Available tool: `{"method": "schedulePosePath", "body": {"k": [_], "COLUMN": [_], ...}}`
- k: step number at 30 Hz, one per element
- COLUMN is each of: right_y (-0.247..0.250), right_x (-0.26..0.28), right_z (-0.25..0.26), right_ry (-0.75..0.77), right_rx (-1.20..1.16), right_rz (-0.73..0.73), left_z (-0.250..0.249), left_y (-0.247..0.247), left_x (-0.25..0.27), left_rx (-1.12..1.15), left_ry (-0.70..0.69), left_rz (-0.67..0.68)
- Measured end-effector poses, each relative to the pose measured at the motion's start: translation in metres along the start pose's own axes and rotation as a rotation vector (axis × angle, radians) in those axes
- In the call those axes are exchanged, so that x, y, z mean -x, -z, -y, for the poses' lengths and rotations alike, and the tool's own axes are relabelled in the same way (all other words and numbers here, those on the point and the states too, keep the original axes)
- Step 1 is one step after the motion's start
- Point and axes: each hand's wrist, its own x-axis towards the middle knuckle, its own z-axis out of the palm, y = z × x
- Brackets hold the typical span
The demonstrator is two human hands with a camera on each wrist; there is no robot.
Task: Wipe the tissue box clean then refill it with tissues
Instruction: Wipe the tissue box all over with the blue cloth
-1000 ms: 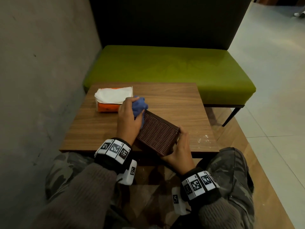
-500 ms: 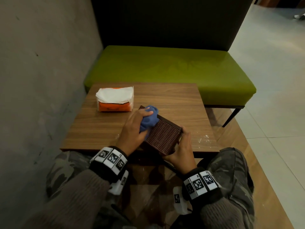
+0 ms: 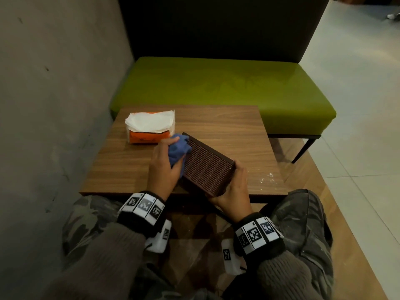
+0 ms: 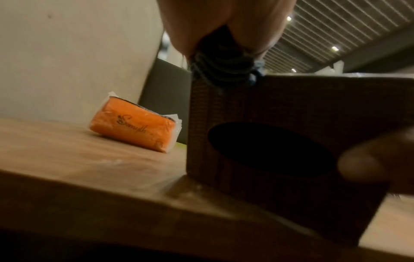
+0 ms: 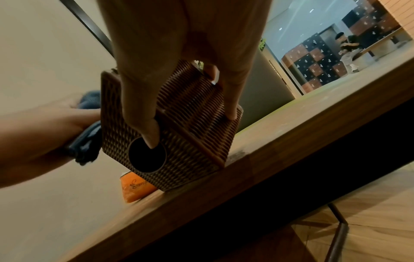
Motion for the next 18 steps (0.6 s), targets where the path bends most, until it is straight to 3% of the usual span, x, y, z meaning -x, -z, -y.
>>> {"method": "schedulePosePath", "body": {"k": [1, 2, 4, 5, 6, 7, 8, 9, 12, 15, 18], "right_y": [0.001, -0.002, -0.021, -0.01, -0.01, -0.016, -0.018, -0.02, 0.005, -0.003, 0.003], "right_x": [0.0, -0.003, -0.002, -0.005, -0.002, 0.004, 0.01, 0.0, 0.0, -0.001, 0.0], "right_z": [-0.005, -0.006, 0.004, 0.015, 0.012, 0.009, 0.011, 0.006, -0.004, -0.003, -0.005], "right_ry": [-0.02, -0.064, -0.164, -0.268, -0.248, -0.212, -0.185, -0.11, -0.048, -0.047, -0.038], "right_rx": [0.025, 0.047, -0.054, -0.151, 0.009, -0.003, -0.093, -0.002, -0.021, 0.012, 0.001], "right_rz": [-0.007, -0.001, 0.058, 0.01, -0.001, -0.075, -0.035, -0.039, -0.028, -0.012, -0.001], "left_z": [-0.005, -0.013, -0.03, -0.036, -0.04, -0.044, -0.045, -0.046, -0.044, -0.029, -0.002], "left_y": [-0.004, -0.008, -0.021, -0.027, -0.034, -0.039, -0.045, -0.048, -0.046, -0.03, -0.014], "left_x": [-0.001, 0.003, 0.021, 0.029, 0.032, 0.028, 0.021, 0.012, -0.01, -0.033, -0.045], "left_rx": [-0.015, -0.038, -0.013, 0.012, 0.019, 0.017, 0.011, 0.002, -0.043, -0.072, -0.053], "left_ry": [0.029, -0.025, -0.312, -0.451, -0.552, -0.607, -0.629, -0.634, -0.523, -0.2, -0.046], "left_rz": [-0.008, 0.042, 0.251, 0.351, 0.418, 0.45, 0.457, 0.457, 0.42, 0.223, 0.064]}}
